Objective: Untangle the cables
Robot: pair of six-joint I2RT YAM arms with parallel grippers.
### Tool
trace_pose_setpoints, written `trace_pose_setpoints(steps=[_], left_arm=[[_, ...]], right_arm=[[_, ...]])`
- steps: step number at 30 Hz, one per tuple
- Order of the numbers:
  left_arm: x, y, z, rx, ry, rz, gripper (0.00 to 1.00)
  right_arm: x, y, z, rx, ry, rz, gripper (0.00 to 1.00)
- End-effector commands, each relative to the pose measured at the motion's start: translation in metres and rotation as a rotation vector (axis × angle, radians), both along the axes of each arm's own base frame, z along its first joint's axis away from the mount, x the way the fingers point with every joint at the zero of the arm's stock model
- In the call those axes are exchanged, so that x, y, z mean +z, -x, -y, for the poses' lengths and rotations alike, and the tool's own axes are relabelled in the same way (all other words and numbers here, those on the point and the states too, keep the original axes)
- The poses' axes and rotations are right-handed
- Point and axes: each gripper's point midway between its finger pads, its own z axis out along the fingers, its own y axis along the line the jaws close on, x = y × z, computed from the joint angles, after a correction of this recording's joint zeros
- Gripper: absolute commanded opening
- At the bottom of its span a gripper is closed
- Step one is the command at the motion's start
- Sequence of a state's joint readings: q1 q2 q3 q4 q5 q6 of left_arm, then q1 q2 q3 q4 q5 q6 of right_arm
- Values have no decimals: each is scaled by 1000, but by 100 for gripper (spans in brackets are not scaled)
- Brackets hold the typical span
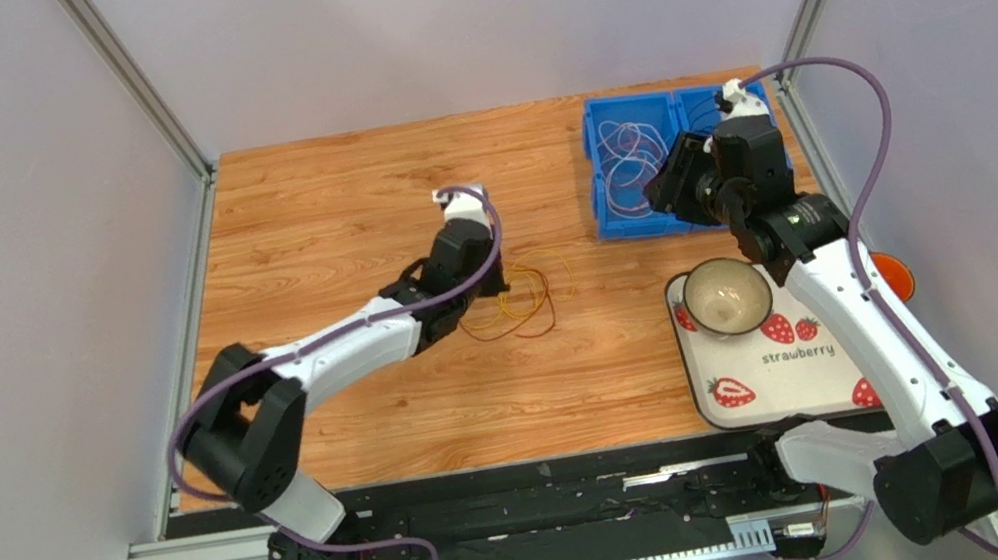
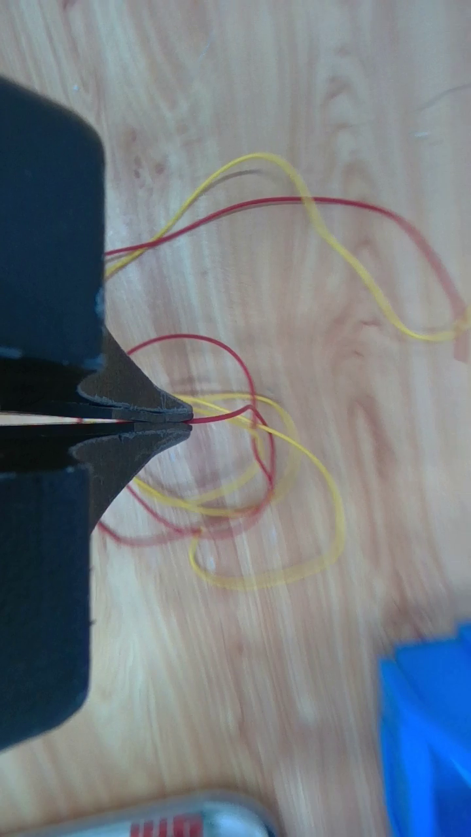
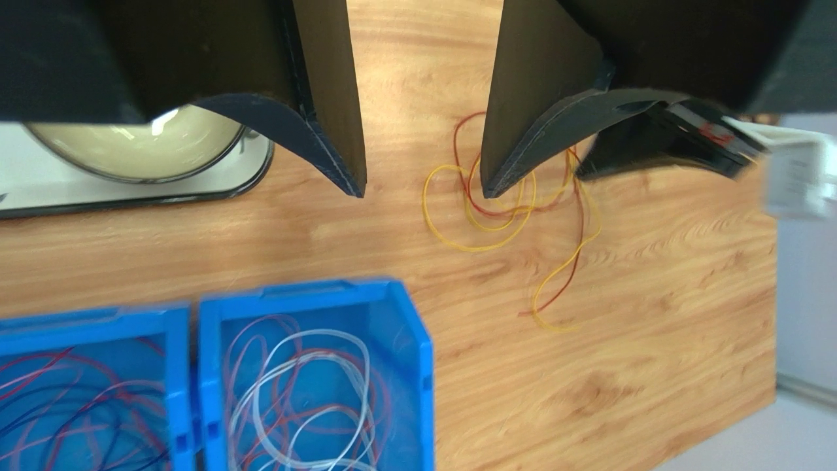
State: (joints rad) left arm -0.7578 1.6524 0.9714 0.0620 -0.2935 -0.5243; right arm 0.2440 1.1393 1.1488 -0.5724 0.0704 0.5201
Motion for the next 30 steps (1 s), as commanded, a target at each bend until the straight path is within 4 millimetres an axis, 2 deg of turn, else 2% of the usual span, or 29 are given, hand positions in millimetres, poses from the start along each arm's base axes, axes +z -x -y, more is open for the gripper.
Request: trace_pose_setpoints(steps=[1,3,4,5,7,8,10,11,13,16,17,21,23,28,30], left_arm=[[159,0,19,-105,204,242,0],[208,9,19,-144,257,295,0],[220,13,17,-161,259,307,0],[252,17,18,-181,298,349,0],[289,34,17,-248,336,396,0],[321,46,12,-278,376,457,0],[347,58,7,-313,392,531,0],[357,63,0,-309,394,564,0],[352,54,-15,-226,342,576,0],[323,45,-24,-164,267,536,0],[306,44,-26,-156,250,509,0],[274,44,-28,-137,245,471,0],[257,43,-28,-134,235,443,0],[237,38,-23,-141,218,416,0],[227,34,-21,-139,207,403,0]], right_arm=[[6,23,-32,140,-103,26,50],[7,29,-40,171,-114,30,50],[7,34,-45,192,-117,31,50],[6,37,-48,205,-120,27,50],[9,44,-54,239,-131,32,50],[10,46,-56,251,-135,35,51],[18,53,-63,289,-160,56,51],[15,56,-67,308,-170,54,51],[18,60,-78,350,-204,72,52],[9,64,-92,398,-219,61,53],[1,63,-96,403,-213,40,53],[-21,63,-116,442,-188,-20,54],[-22,63,-126,460,-164,-18,54],[-19,64,-149,540,-187,-10,54],[-18,62,-151,552,-190,1,54]])
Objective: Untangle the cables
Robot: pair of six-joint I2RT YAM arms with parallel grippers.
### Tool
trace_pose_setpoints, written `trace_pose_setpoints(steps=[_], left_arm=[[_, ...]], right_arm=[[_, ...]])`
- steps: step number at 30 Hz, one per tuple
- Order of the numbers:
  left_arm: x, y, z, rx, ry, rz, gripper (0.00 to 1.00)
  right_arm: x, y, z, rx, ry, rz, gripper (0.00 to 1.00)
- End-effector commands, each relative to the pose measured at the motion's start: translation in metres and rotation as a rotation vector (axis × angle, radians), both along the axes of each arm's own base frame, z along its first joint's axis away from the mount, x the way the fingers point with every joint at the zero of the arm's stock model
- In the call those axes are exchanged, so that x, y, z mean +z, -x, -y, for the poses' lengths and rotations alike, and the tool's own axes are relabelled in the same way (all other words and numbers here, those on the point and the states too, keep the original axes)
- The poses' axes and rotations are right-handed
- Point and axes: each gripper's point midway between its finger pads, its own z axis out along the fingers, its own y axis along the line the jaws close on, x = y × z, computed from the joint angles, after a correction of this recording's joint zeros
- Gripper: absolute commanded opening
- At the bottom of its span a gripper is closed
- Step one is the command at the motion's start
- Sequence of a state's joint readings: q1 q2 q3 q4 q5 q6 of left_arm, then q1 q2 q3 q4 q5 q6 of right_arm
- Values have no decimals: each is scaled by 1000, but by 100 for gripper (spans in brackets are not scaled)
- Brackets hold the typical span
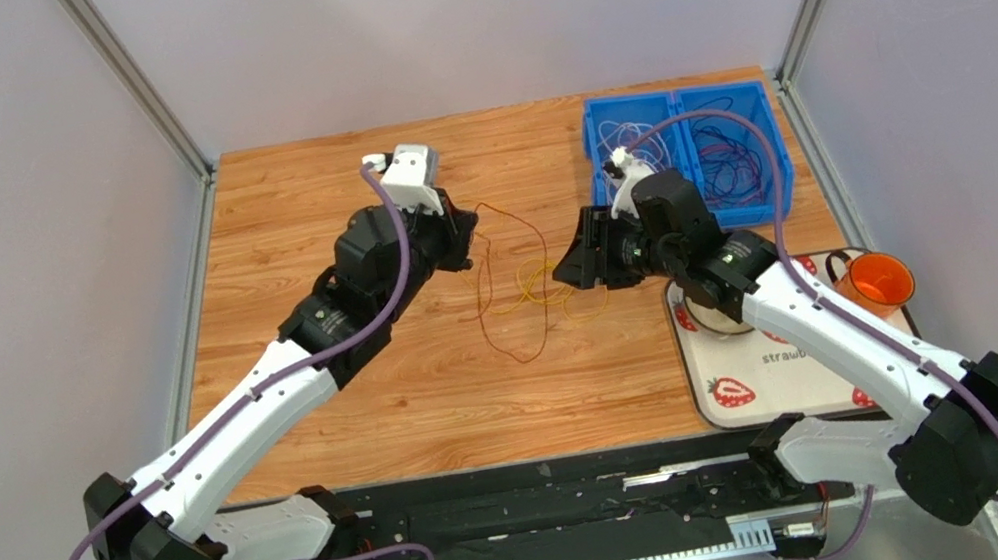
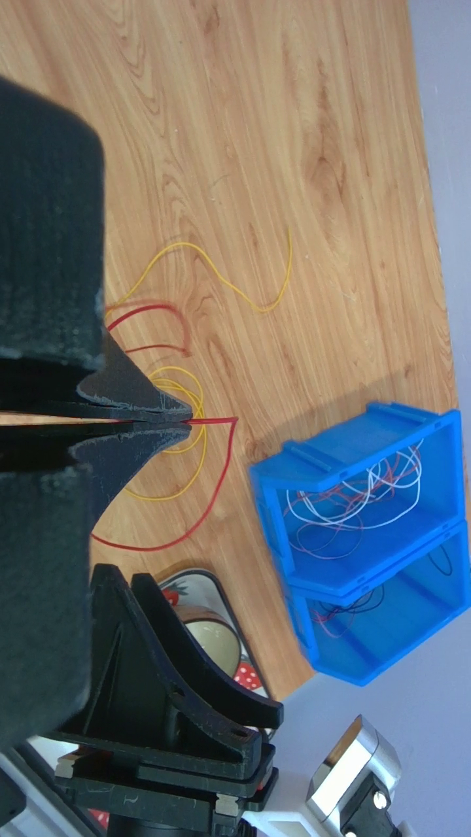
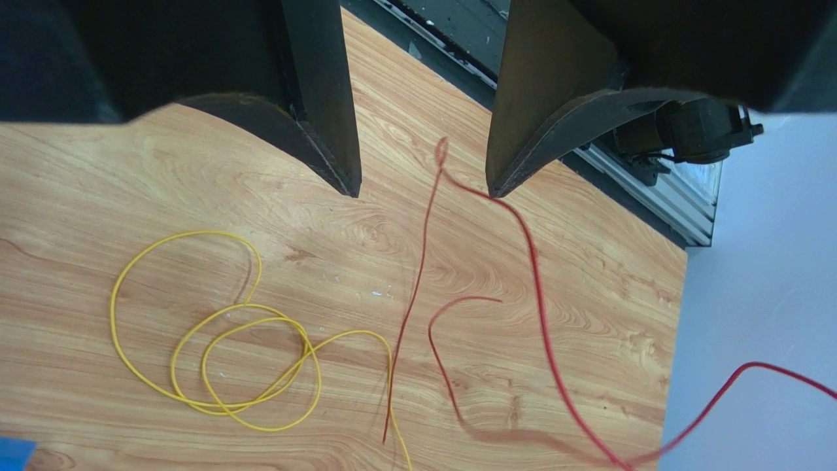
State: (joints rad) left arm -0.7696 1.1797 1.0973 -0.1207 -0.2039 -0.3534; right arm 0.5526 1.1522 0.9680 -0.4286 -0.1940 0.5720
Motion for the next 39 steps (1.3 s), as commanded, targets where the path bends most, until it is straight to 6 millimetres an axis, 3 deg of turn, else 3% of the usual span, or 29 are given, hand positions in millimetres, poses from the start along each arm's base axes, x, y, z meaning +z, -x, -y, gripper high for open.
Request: trace_pose_setpoints(steps=[1,5,12,21,22,23,24,27,31,33,35,36,37,38,39], left_arm=[[11,-10,1,19,39,46,0],[-12,-12,6,6,27,15,0],[-15,-14,9,-7,47,27,0],[-13,-13,11,-24,55,31,0],[-13,-13,11,-24,55,31,0],[-13,-13,11,-22,56,33,0],[-13,-13,11,-22,56,33,0],[-13,-14,10,-19,57,34,0],[-25,-19,11,-1,31,12,0],[-36,-25,5,41,16,-16,1],[-52,-33,2,65,14,-69,7],[-58,-34,3,59,18,-86,13],[-70,-36,6,51,10,-115,26],[-73,-37,9,37,22,-130,31],[-81,-38,11,35,16,-142,37]], right_arm=[[31,-10,-15,44,-76,105,54],[24,-10,-24,92,-95,111,54],[20,-21,-35,116,-95,107,54],[8,-58,-33,67,36,128,51],[8,-63,-35,64,46,130,49],[6,-64,-36,68,54,129,32],[5,-66,-36,69,60,126,24],[5,-68,-39,73,58,121,9],[21,-67,-35,59,58,148,1],[44,-68,-27,29,68,187,0],[62,-69,-20,7,79,208,0],[85,-73,-20,-8,76,256,0],[96,-75,-17,-17,79,274,0],[102,-74,-15,-19,91,275,0],[125,-80,-12,-39,92,323,0]])
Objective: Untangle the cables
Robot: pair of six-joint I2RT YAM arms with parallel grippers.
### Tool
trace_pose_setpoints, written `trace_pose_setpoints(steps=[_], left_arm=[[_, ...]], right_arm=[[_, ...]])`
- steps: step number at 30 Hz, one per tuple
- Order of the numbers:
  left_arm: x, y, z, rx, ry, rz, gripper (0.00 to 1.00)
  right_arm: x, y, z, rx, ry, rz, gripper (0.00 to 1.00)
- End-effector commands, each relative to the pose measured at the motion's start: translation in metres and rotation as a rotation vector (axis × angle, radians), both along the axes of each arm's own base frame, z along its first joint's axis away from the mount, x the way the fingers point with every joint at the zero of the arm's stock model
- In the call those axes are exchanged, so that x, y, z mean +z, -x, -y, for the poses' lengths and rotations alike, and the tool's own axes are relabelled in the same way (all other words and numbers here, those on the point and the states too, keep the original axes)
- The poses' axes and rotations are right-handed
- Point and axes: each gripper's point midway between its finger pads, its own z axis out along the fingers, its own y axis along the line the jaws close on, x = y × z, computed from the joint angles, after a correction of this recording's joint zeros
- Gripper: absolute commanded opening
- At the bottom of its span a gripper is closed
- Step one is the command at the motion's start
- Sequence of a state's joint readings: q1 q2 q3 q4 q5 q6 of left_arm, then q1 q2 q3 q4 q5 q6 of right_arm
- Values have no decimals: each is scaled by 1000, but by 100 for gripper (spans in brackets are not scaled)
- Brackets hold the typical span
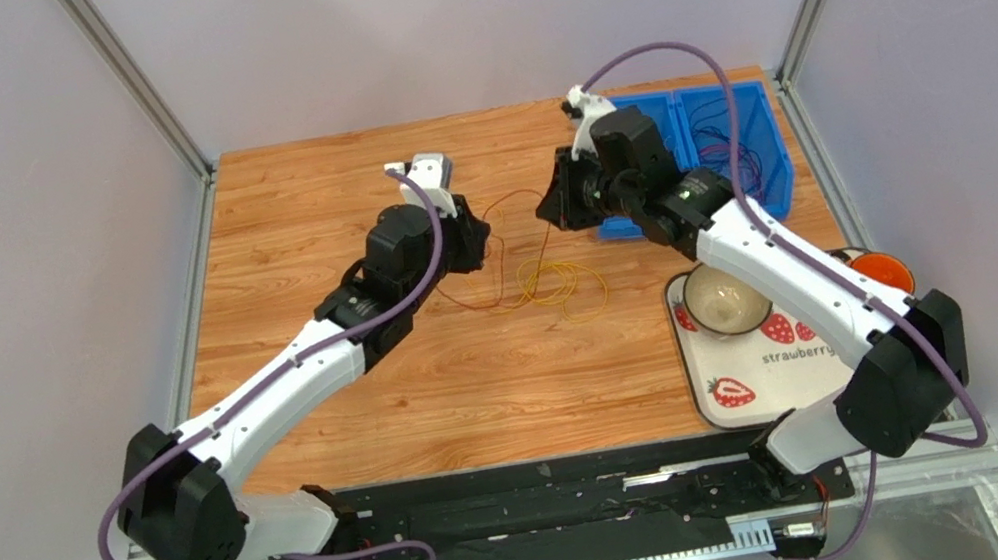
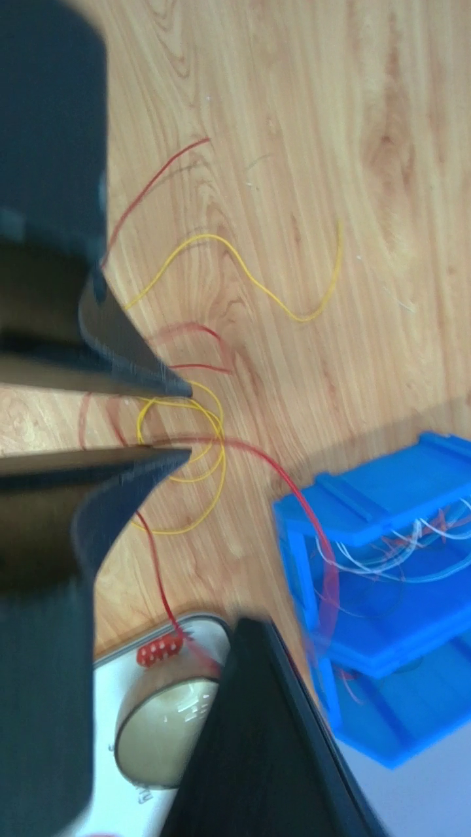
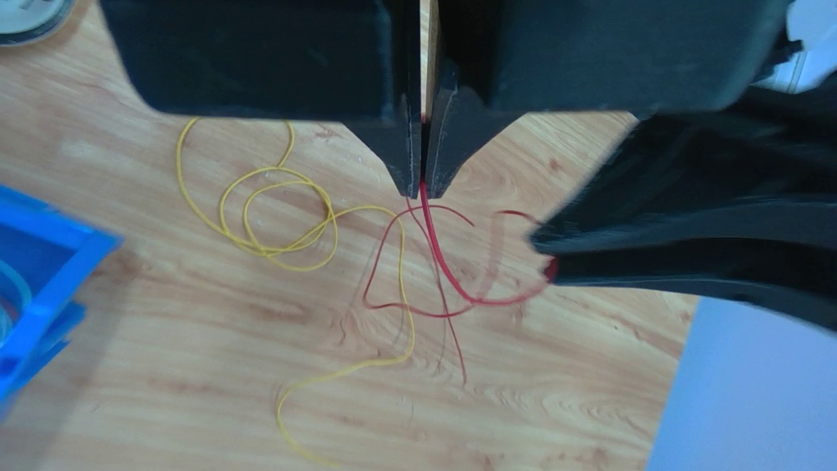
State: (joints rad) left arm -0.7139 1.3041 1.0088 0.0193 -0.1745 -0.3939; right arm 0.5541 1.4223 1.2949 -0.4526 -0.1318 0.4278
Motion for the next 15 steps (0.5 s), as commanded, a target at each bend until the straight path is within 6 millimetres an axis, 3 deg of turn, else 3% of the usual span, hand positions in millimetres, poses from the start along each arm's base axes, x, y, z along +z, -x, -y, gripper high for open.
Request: trace_pose_setpoints(steps=[1,4,6,7,8,12,13,15], left_arm=[[-31,-9,9,-9,15,-79,44],[-56,-14,12,-1,-10,-118,47],[-70,-15,16,-5,-11,-138,48],[-79,-18,20,-15,-11,-148,47],[-86,-18,22,-18,-10,-160,47],[-126,-19,31,-41,-31,-215,47],[-129,-20,33,-47,-23,-215,46],[-141,-20,35,-50,-38,-235,45]], right_arm=[[98,-12,15,-60,-11,214,0],[137,-22,22,-89,-8,286,0],[145,-33,27,-108,-1,291,0],[169,-36,29,-113,-18,342,0],[174,-39,32,-120,-10,348,0],[209,-63,58,-242,42,443,0],[223,-68,62,-264,38,473,0],[232,-78,79,-320,73,503,0]])
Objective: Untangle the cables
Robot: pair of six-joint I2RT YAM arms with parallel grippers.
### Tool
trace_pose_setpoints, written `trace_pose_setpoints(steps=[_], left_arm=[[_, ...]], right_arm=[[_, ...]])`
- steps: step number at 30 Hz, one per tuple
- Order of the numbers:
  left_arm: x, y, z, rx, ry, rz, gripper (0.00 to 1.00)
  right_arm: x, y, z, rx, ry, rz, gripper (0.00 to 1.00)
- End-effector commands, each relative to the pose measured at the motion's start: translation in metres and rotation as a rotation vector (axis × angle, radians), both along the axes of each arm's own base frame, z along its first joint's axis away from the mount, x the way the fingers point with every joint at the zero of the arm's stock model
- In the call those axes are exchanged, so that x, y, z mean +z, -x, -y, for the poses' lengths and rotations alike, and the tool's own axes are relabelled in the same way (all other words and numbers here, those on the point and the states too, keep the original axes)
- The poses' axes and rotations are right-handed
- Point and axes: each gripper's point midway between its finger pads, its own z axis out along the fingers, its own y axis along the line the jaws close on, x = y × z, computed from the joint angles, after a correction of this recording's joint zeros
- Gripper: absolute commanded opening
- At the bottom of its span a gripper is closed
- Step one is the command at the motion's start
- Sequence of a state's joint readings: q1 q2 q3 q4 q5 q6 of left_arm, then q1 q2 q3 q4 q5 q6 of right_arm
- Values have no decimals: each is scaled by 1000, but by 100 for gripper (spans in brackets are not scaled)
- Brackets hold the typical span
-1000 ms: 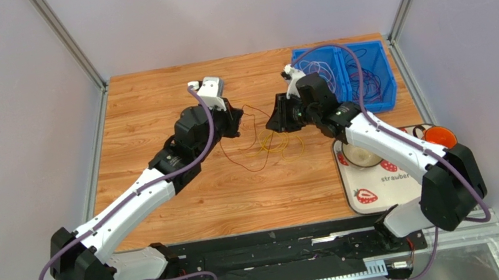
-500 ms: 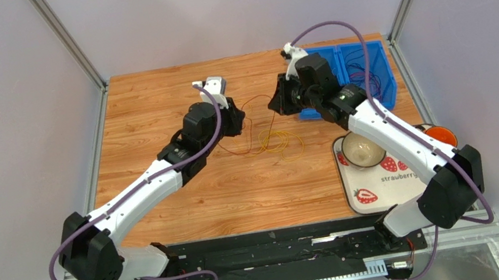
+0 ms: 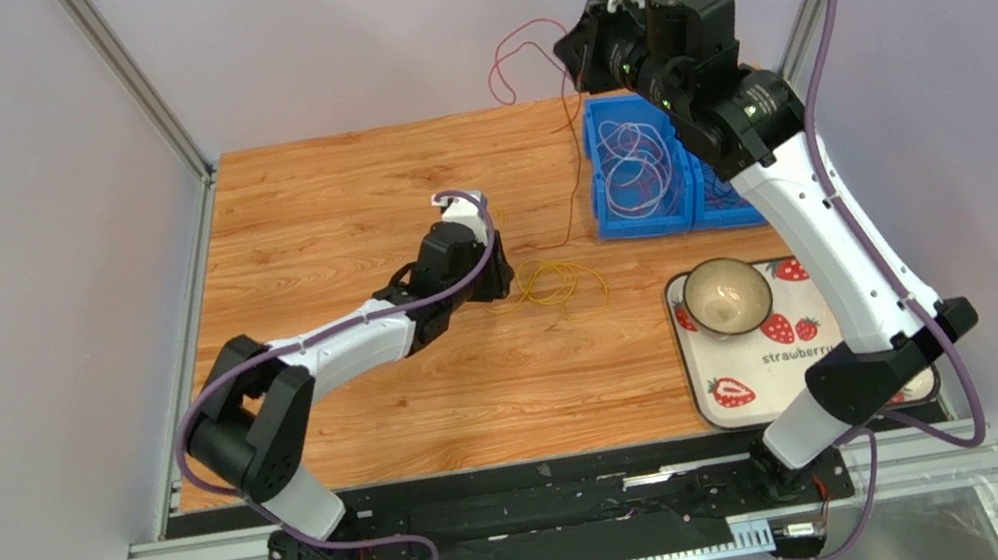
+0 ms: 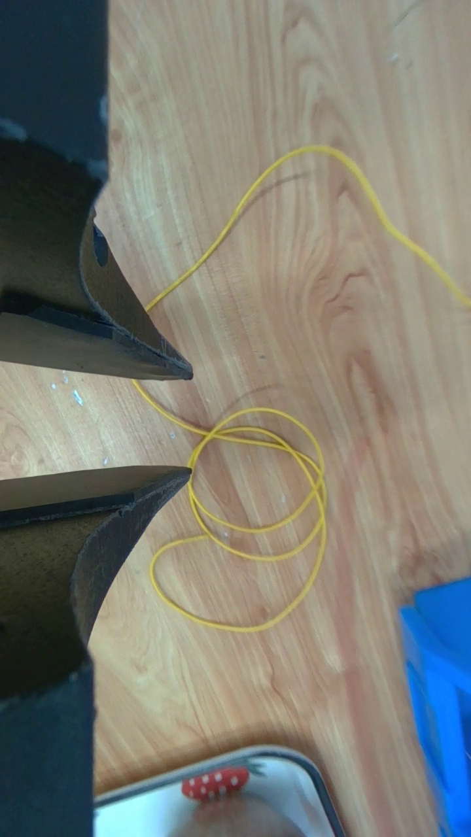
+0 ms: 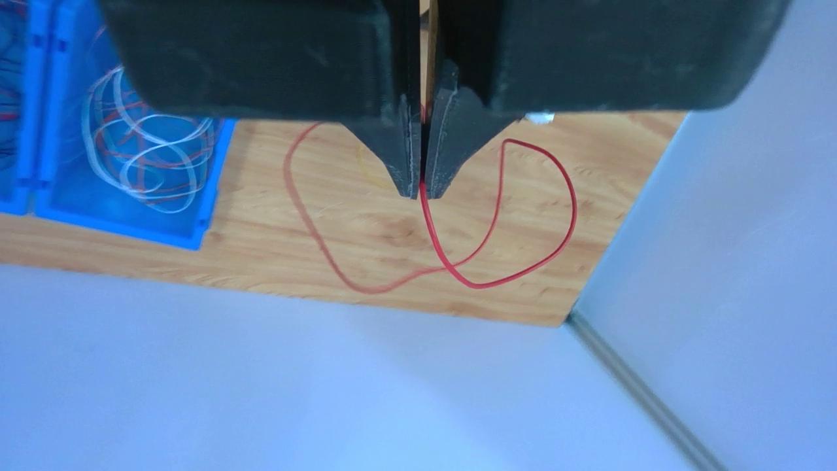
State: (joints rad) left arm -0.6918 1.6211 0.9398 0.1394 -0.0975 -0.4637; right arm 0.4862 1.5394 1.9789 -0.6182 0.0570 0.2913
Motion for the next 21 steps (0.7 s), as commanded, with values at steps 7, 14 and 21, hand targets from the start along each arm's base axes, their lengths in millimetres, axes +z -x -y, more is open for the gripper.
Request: trace_pose_setpoints(steps=[7,14,21], left_arm=[[-9,-5,2,24,44,27,45],[-8,-8,-2,47,39,42,45],[-9,-8,-2,47,32,43,44]], right_arm=[[50,-35,88,-301,61,119,0],[82,-41,117,-355,7,195,0],[88,-52,145,-423,-3,223,0]])
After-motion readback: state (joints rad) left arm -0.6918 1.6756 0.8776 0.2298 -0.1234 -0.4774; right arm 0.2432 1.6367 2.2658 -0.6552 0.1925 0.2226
